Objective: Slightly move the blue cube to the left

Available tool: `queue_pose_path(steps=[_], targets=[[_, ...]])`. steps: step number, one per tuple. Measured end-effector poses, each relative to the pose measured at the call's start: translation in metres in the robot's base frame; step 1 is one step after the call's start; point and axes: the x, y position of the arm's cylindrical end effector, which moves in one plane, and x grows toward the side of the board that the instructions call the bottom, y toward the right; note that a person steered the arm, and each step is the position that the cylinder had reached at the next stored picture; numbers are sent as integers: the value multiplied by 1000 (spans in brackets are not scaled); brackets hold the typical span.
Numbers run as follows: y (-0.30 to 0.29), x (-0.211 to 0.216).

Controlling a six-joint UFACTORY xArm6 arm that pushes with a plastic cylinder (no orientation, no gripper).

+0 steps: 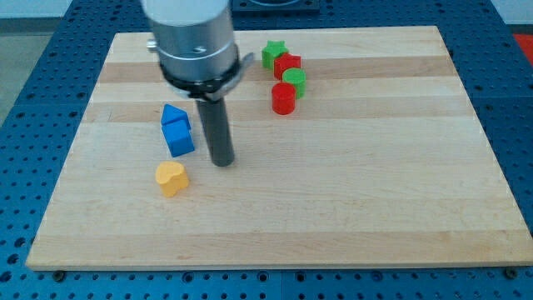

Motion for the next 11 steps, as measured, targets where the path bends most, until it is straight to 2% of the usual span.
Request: queue_pose_path(steps=[3, 8, 11], targets=[[15, -20], [-43, -20], [-52, -18]])
